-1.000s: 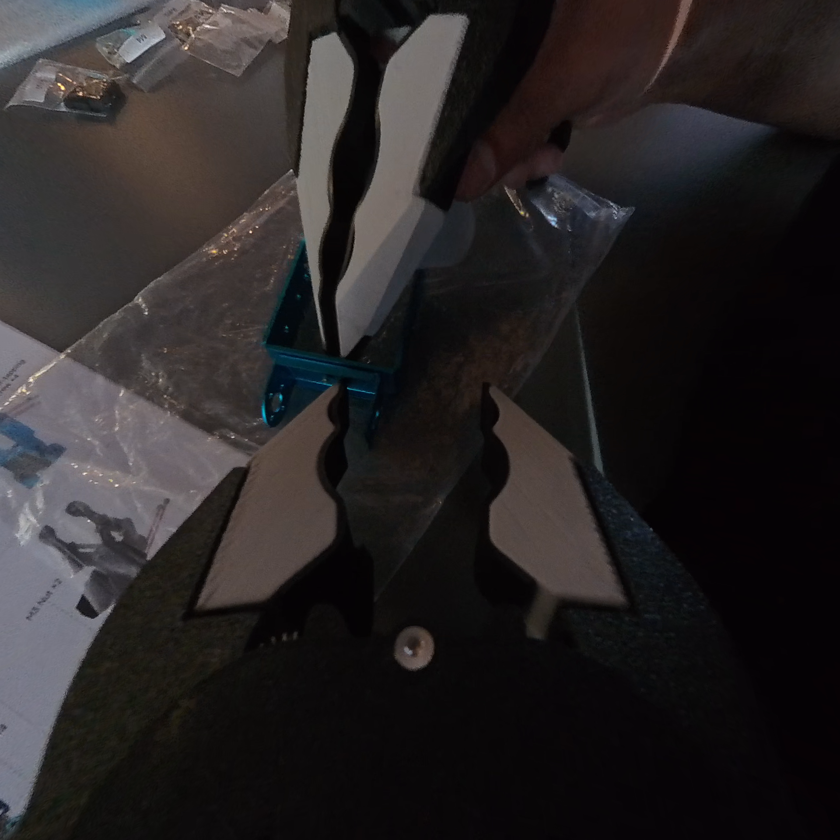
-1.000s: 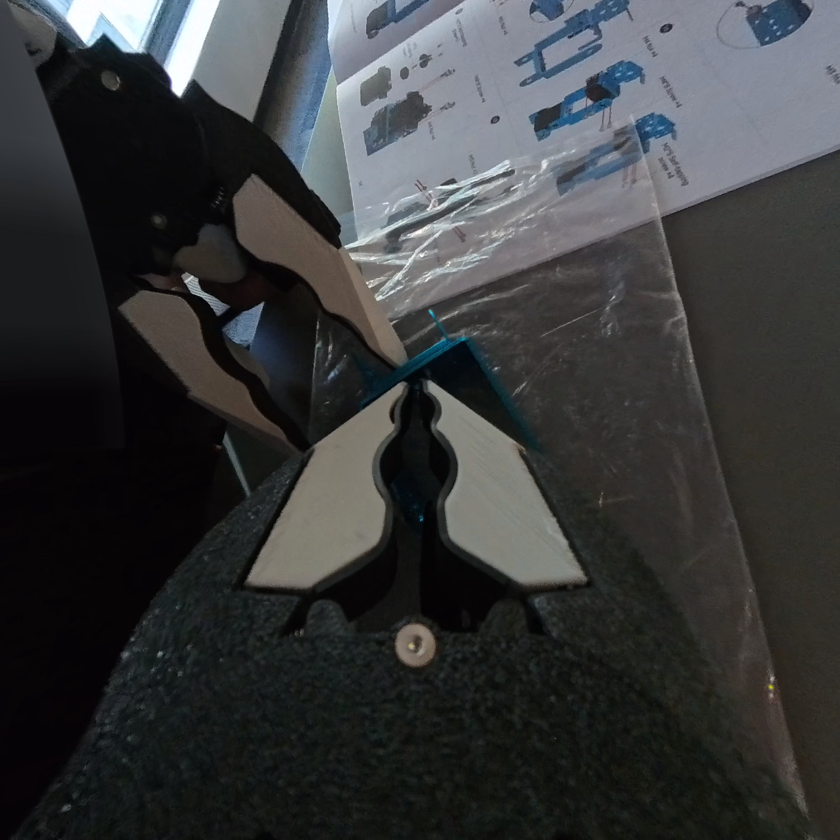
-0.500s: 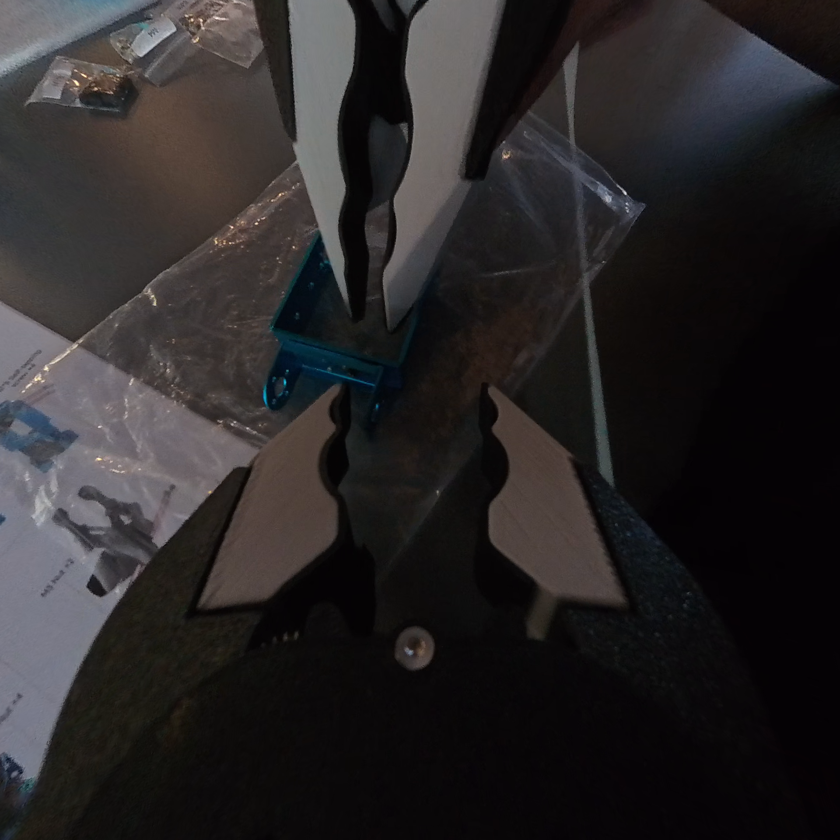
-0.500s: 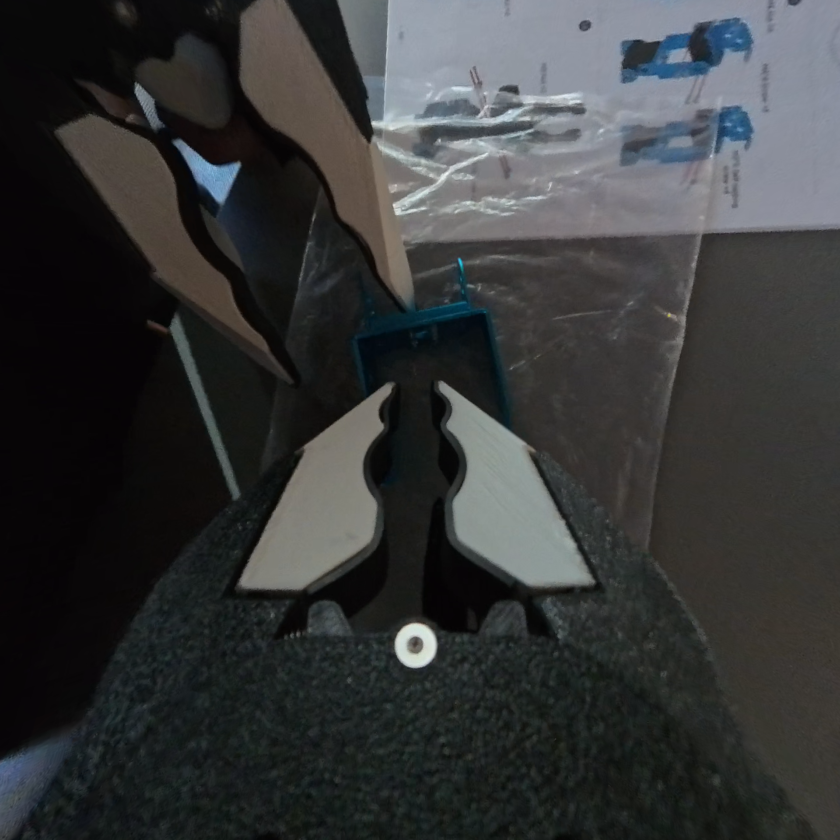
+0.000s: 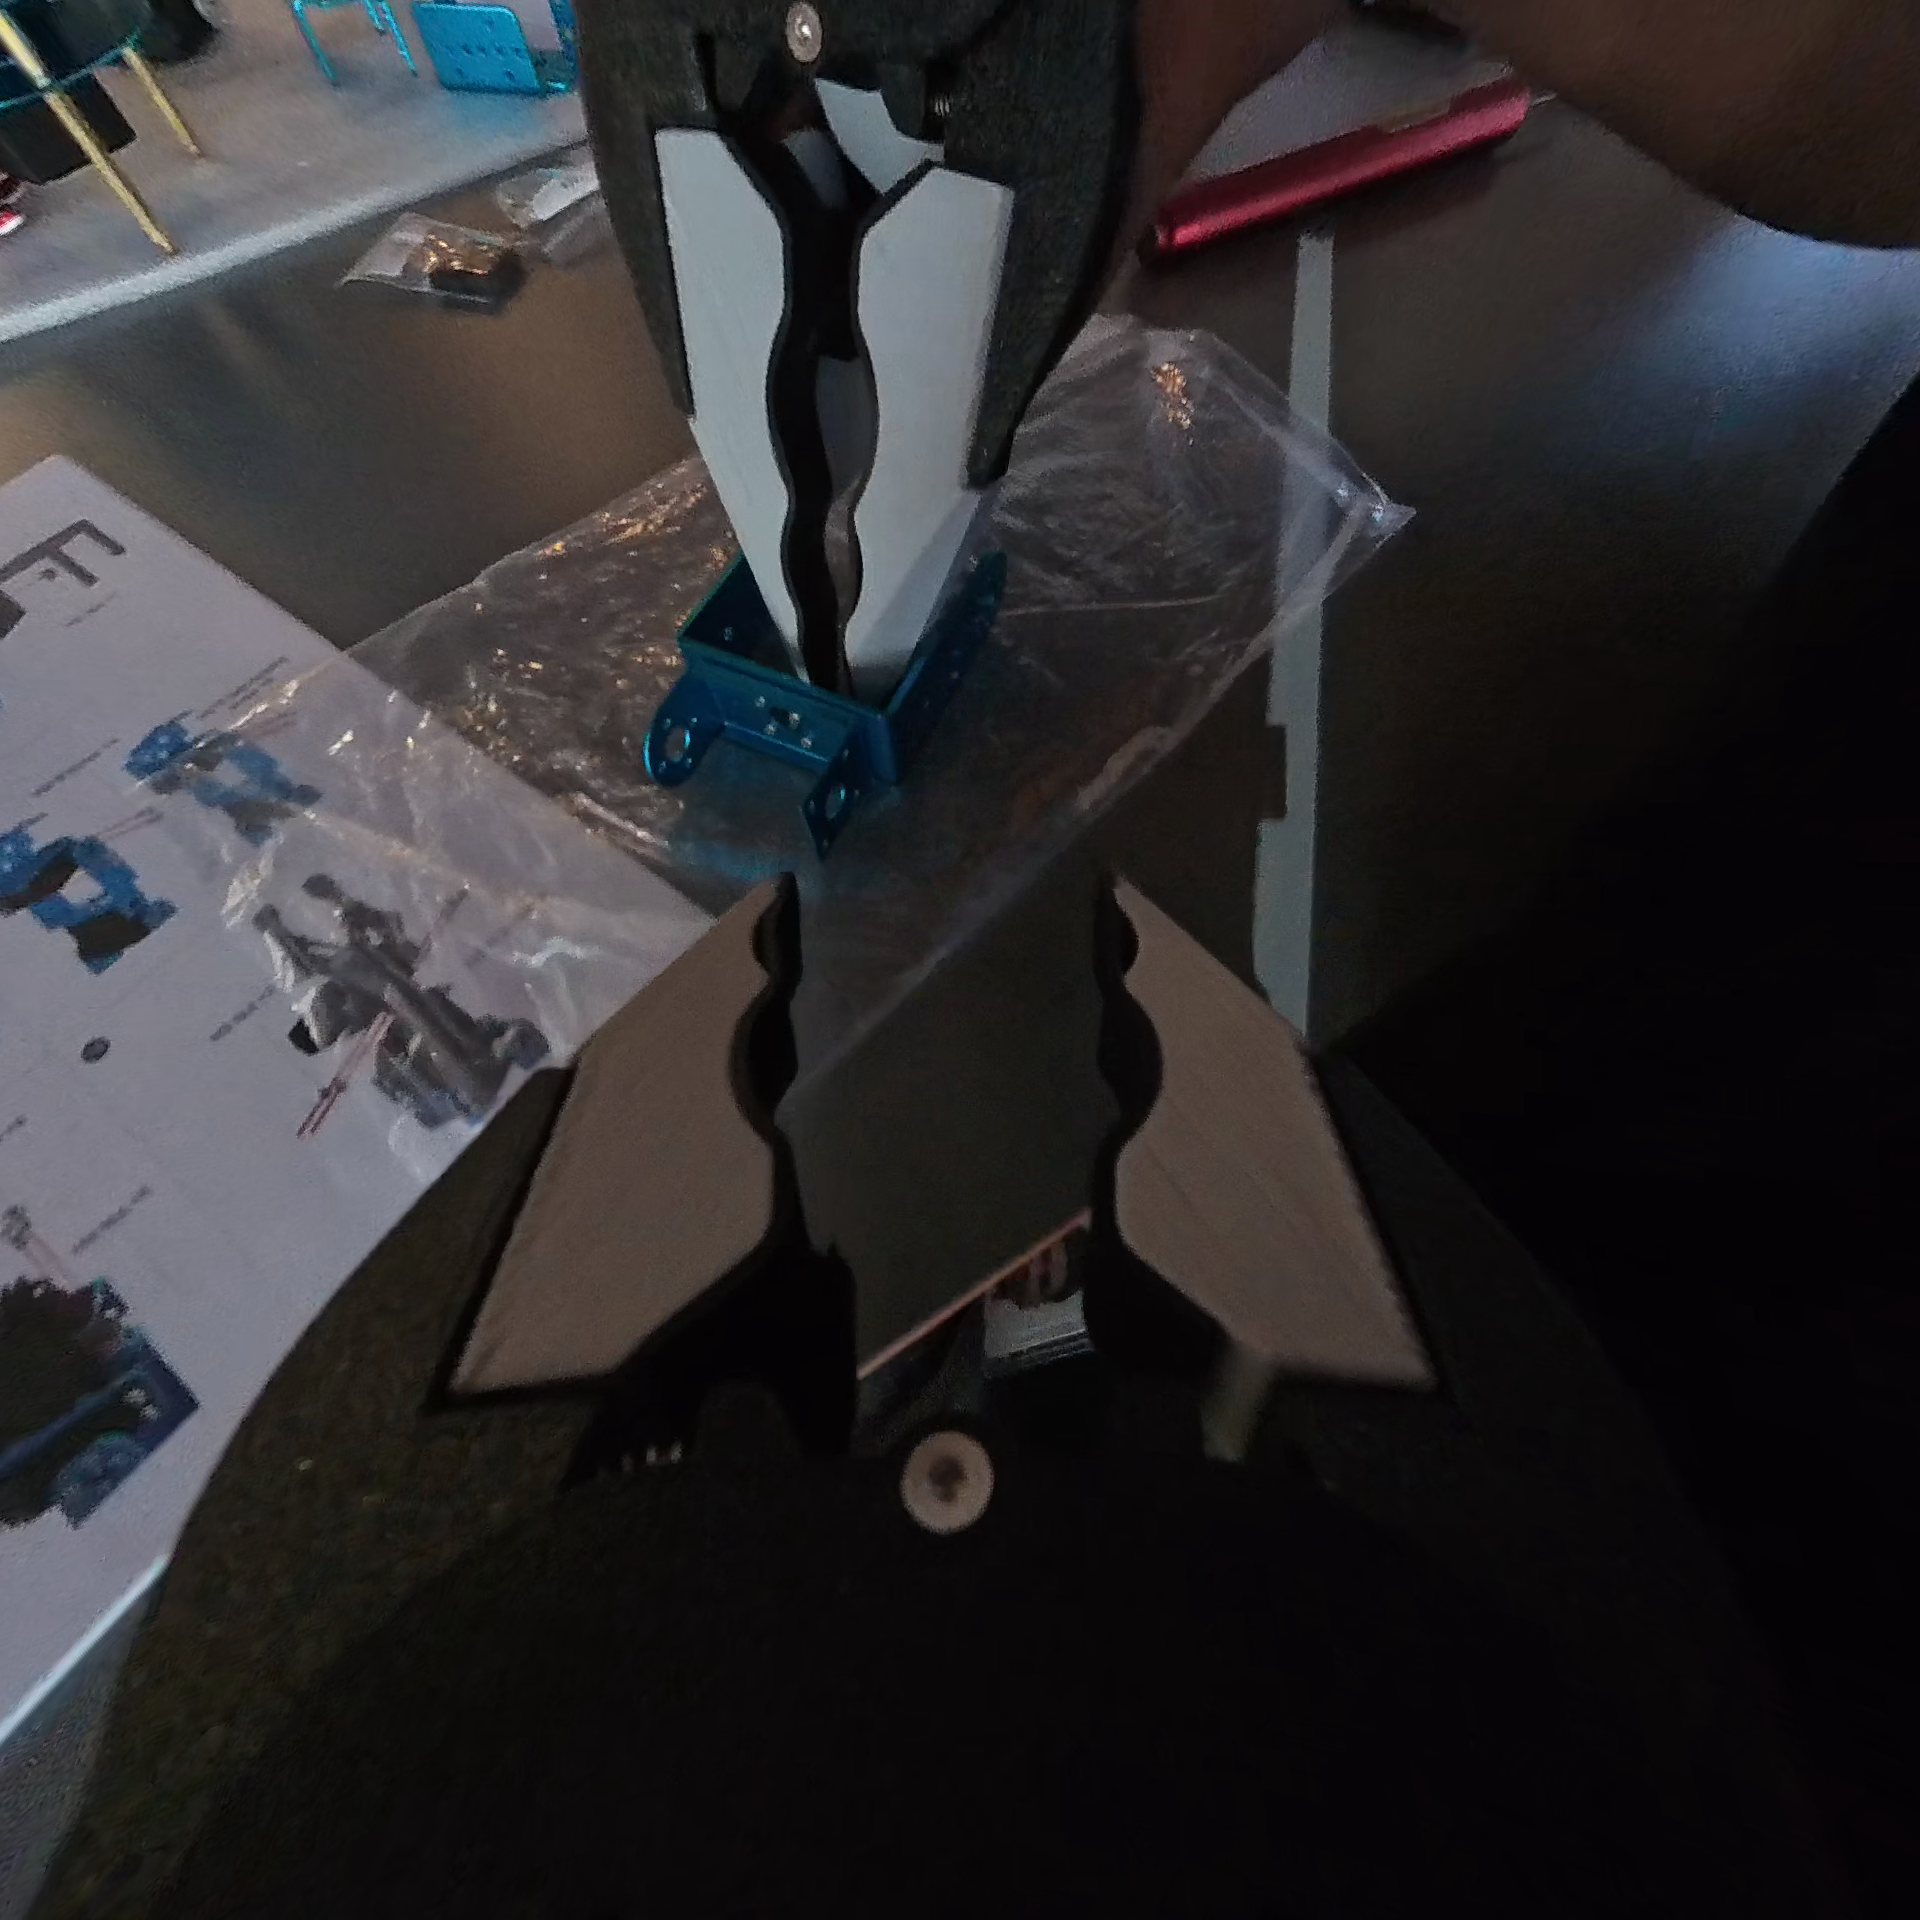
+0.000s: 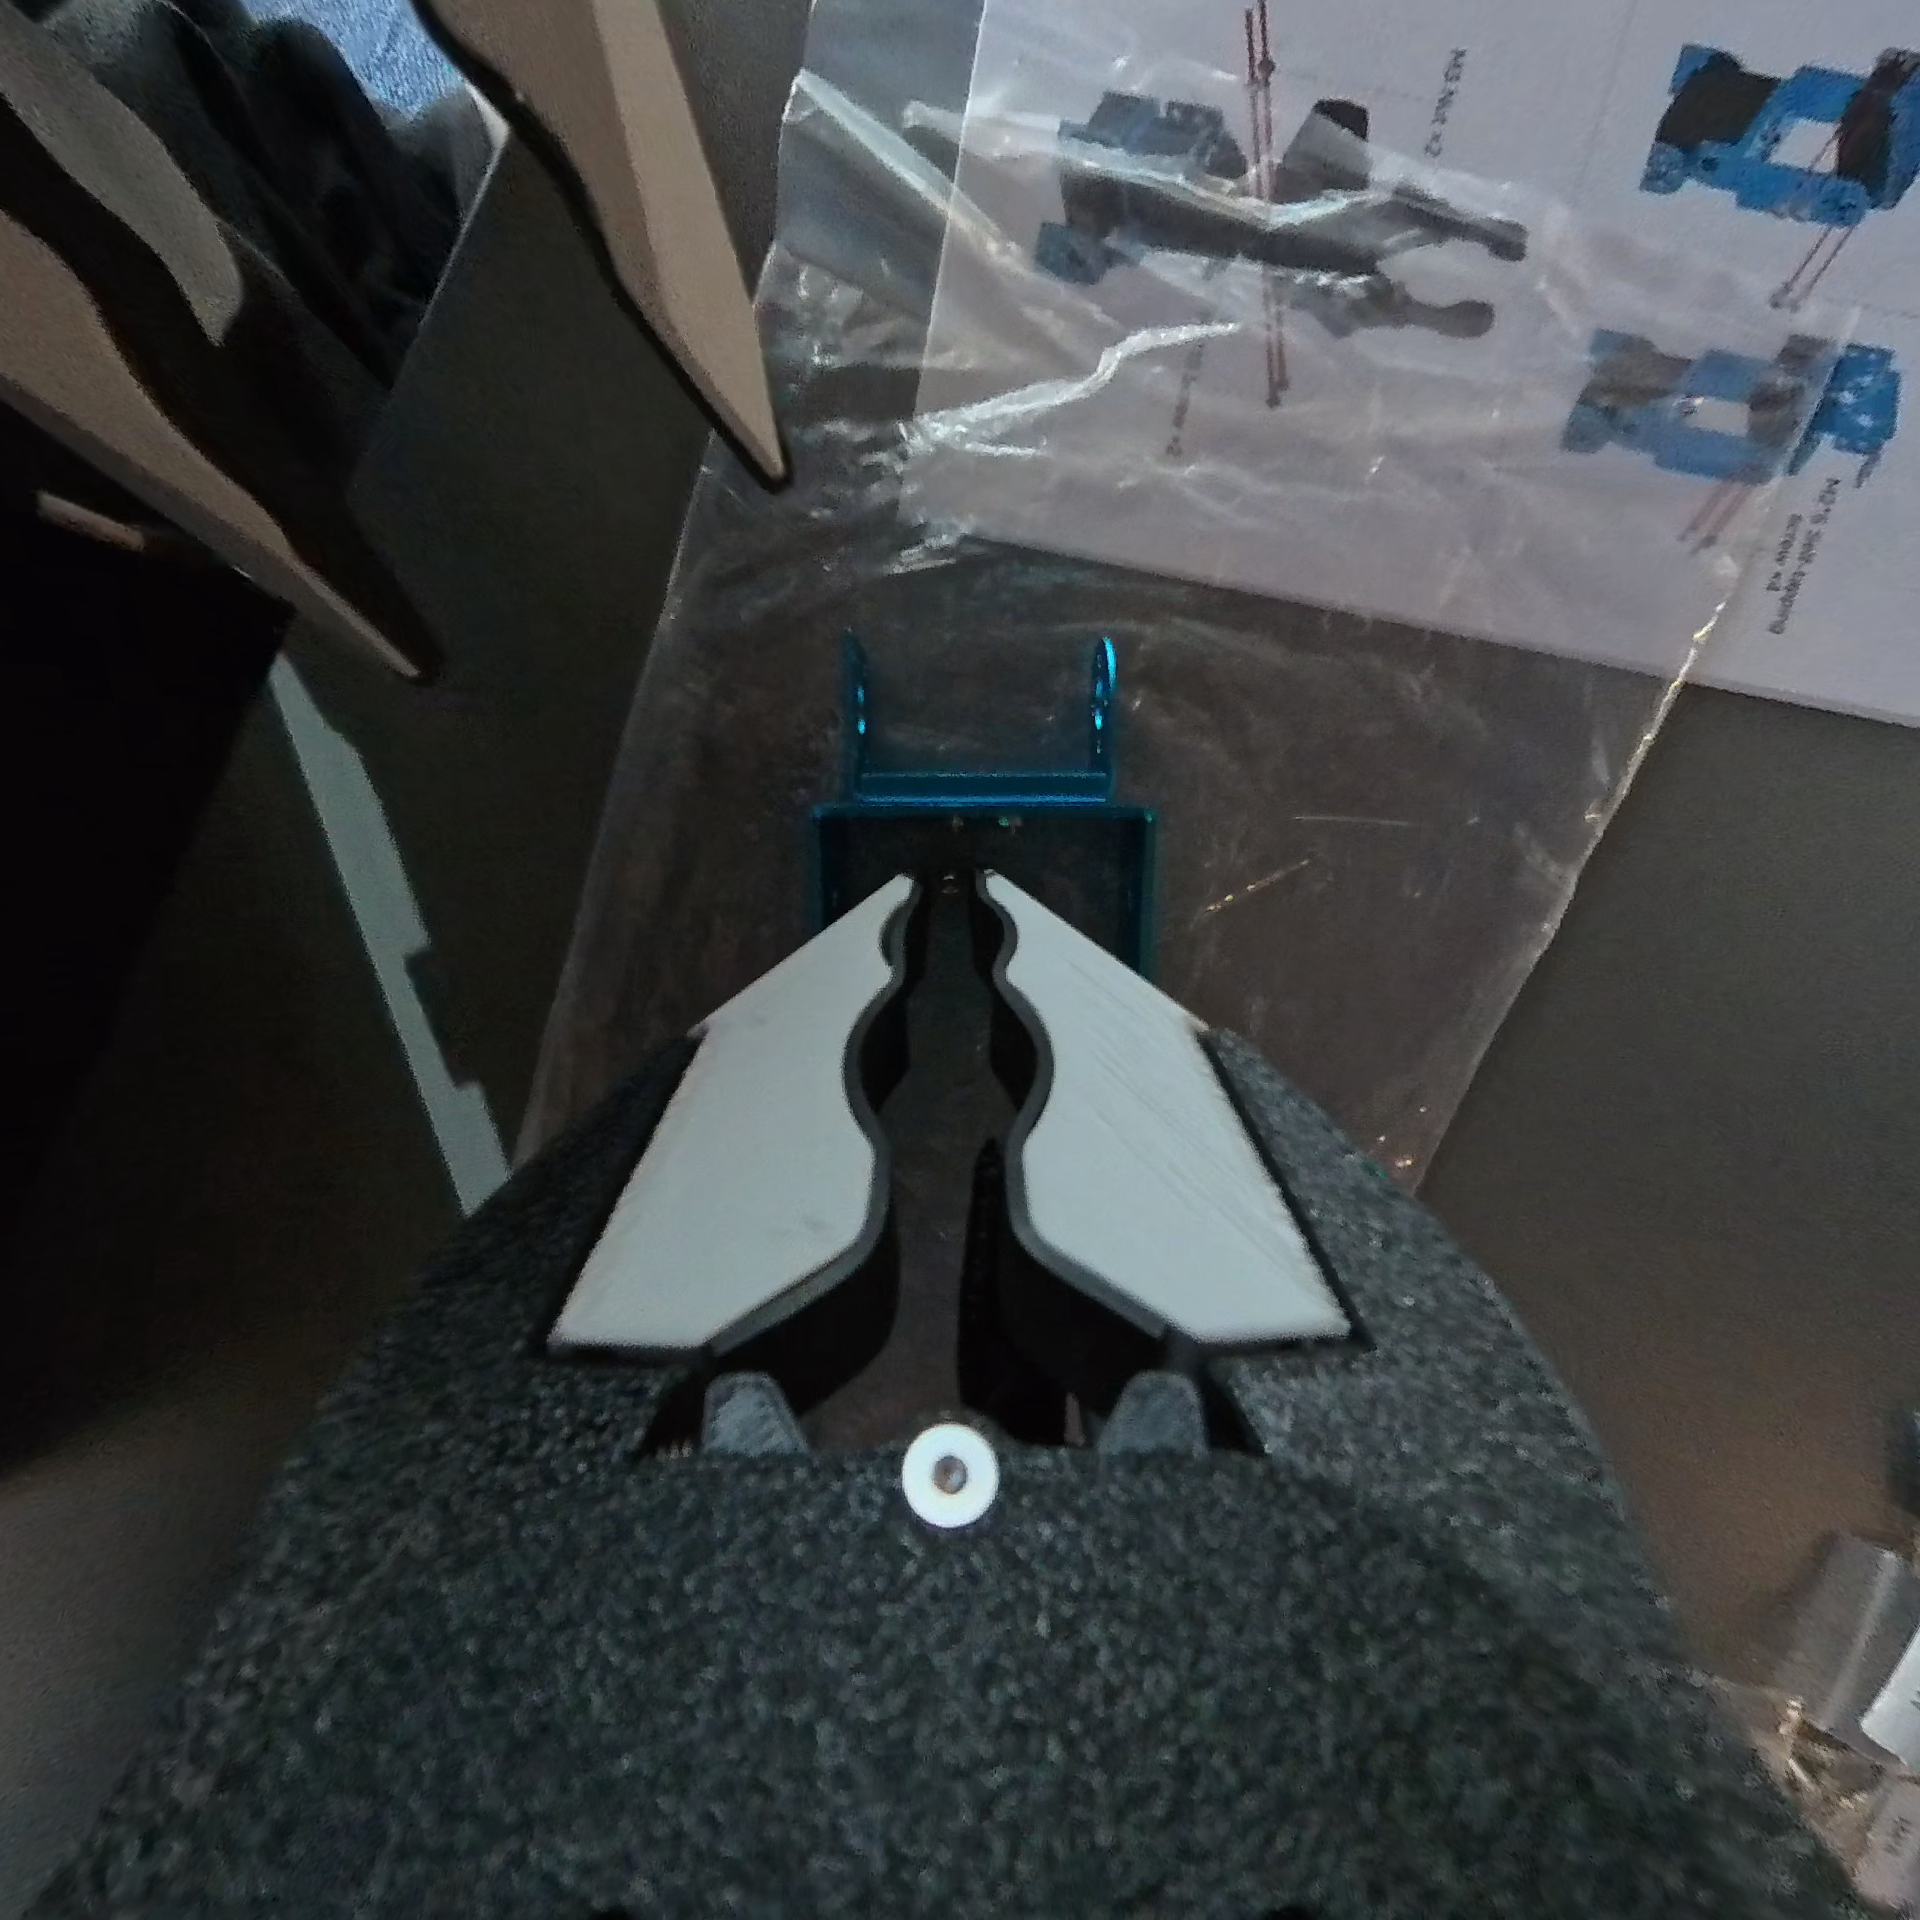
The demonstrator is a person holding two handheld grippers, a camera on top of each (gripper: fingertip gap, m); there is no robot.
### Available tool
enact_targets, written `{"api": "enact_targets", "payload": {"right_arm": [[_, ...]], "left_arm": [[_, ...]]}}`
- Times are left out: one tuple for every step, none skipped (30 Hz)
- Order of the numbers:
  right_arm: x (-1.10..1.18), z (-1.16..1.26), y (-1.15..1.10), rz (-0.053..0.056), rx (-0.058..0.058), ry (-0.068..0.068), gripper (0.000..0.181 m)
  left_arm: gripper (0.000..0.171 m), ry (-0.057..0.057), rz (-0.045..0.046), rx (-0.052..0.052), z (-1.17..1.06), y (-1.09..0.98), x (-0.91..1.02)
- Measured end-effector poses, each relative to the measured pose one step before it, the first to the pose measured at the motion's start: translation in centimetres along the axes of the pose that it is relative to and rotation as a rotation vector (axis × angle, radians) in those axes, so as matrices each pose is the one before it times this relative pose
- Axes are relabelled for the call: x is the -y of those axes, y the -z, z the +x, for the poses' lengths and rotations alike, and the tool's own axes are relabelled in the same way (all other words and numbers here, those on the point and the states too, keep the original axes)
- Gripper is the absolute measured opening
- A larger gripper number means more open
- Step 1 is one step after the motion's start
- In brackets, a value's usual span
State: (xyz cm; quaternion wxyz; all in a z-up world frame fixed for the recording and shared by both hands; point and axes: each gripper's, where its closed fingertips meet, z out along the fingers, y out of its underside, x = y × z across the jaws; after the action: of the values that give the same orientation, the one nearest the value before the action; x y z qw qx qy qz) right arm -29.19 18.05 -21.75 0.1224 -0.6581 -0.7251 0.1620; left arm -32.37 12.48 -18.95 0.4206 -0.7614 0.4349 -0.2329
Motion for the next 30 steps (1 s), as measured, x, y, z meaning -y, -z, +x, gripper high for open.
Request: {"api": "enact_targets", "payload": {"right_arm": [[-0.007, -0.003, -0.003, -0.0082, -0.0058, 0.0048, 0.008], [-0.008, -0.015, -0.006, -0.0042, -0.0046, 0.0036, 0.008], [0.021, -0.046, -0.009, -0.0011, -0.0023, 0.0012, 0.006], [0.021, -0.038, -0.013, 0.0024, -0.003, -0.0011, 0.005], [0.021, 0.013, -0.005, 0.0056, -0.0072, -0.0058, 0.005], [0.01, -0.01, 0.009, 0.0077, -0.0068, -0.0062, 0.004], [-0.01, -0.009, 0.028, 0.0093, -0.0067, -0.0054, 0.005], [-0.01, 0.0, 0.029, 0.0115, -0.0047, -0.01, 0.004], [-0.022, 0.05, 0.037, 0.0128, -0.0059, -0.0138, 0.004], [-0.026, 0.049, 0.086, 0.0149, -0.005, -0.0123, 0.004], [0.0, 0.042, 0.146, 0.0178, -0.0034, -0.0132, 0.004], [0.047, 0.035, 0.187, 0.0204, -0.002, -0.0148, 0.004], [0.073, -0.018, 0.208, 0.0228, 0.004, -0.0136, 0.004], [0.12, -0.019, 0.201, 0.0279, 0.006, -0.0142, 0.004], [0.139, 0.101, 0.178, 0.0305, 0.0006, -0.0157, 0.004], [0.139, 0.083, 0.149, 0.0303, 0.0036, -0.013, 0.004], [0.259, 0.054, 0.139, 0.0401, 0.0058, -0.0071, 0.004], [0.358, -0.019, 0.146, 0.048, 0.0091, -0.0036, 0.005], [0.29, -0.248, 0.105, 0.0406, 0.0233, -0.0005, 0.005], [0.186, -0.136, 0.056, 0.028, 0.013, 0.0025, 0.005], [0.034, 0.132, 0.016, 0.0116, -0.0064, 0.0059, 0.004], [-0.07, 0.132, -0.02, 0.0016, -0.006, 0.0089, 0.004], [-0.001, -0.024, 0.0, 0.006, 0.0051, 0.0064, 0.004], [0.012, -0.086, -0.02, 0.005, 0.0118, -0.0033, 0.005], [0.001, -0.09, -0.019, 0.0017, 0.0105, -0.0036, 0.005], [0.079, 0.022, -0.006, 0.0087, -0.0006, 0.0051, 0.005], [0.075, 0.066, -0.018, 0.0084, -0.0039, 0.0061, 0.005], [0.037, -0.054, -0.065, 0.0057, 0.0046, -0.0019, 0.005], [-0.09, -0.099, -0.132, -0.003, 0.0094, -0.0089, 0.005], [-0.157, 0.113, -0.153, -0.0071, -0.0048, -0.0053, 0.005]], "left_arm": [[0.056, 0.0028, 0.00223, 0.0061, 0.095, 0.297, -0.178], [0.056, 0.0018, 0.00061, 0.0049, 0.11, 0.265, -0.172], [0.055, -0.0004, 0.00036, 0.0035, 0.134, 0.244, -0.148], [0.056, -0.0023, 0.00091, 0.0028, 0.129, 0.221, -0.104], [0.056, -0.0032, 0.00054, 0.0018, 0.139, 0.186, -0.085], [0.056, -0.0035, -0.00014, 0.0011, 0.129, 0.152, -0.069], [0.056, -0.0035, -0.00009, 0.0017, 0.097, 0.119, -0.048], [0.056, -0.0036, -0.00059, -0.0007, 0.108, 0.061, -0.04], [0.056, -0.0039, -0.00027, -0.0017, 0.097, 0.032, -0.007], [0.056, -0.0042, 0.00047, -0.0019, 0.084, -0.02, 0.033], [0.056, -0.0041, 0.00052, -0.0035, 0.085, -0.072, 0.065], [0.055, -0.0046, 0.00155, -0.0057, 0.1, -0.109, 0.11], [0.056, -0.0054, 0.00239, -0.0074, 0.109, -0.164, 0.164], [0.056, -0.0052, 0.0027, -0.0076, 0.052, -0.232, 0.171], [0.056, -0.0031, 0.00054, -0.0084, -0.008, -0.296, 0.149], [0.056, 0.0004, -0.00644, -0.0069, -0.109, -0.356, 0.069], [0.056, 0.0041, -0.01107, 0.0001, -0.306, -0.39, 0.022], [0.057, 0.0093, -0.01373, 0.0026, -0.422, -0.416, 0.018], [0.057, 0.0165, -0.01444, -0.0025, -0.376, -0.422, 0.039], [0.059, 0.0212, -0.01024, -0.0103, -0.285, -0.423, 0.123], [0.061, 0.0216, -0.00548, -0.0126, -0.236, -0.386, 0.2], [0.062, 0.0186, -0.00382, -0.0191, -0.09, -0.352, 0.233], [0.064, 0.012, -0.00546, -0.0267, 0.109, -0.335, 0.189], [0.065, 0.0038, -0.00381, -0.0211, 0.111, -0.309, 0.179], [0.065, -0.0024, -0.0037, -0.0051, -0.074, -0.293, 0.16], [0.066, -0.0044, -0.00407, 0.0056, -0.211, -0.263, 0.108], [0.067, -0.0008, -0.00567, 0.0004, -0.114, -0.239, 0.065], [0.068, 0.0032, -0.00696, -0.0071, -0.008, -0.209, 0.025], [0.068, 0.0023, -0.00119, -0.0052, -0.012, -0.155, 0.096], [0.068, -0.0005, 0.00573, -0.0014, -0.003, -0.09, 0.185]]}}
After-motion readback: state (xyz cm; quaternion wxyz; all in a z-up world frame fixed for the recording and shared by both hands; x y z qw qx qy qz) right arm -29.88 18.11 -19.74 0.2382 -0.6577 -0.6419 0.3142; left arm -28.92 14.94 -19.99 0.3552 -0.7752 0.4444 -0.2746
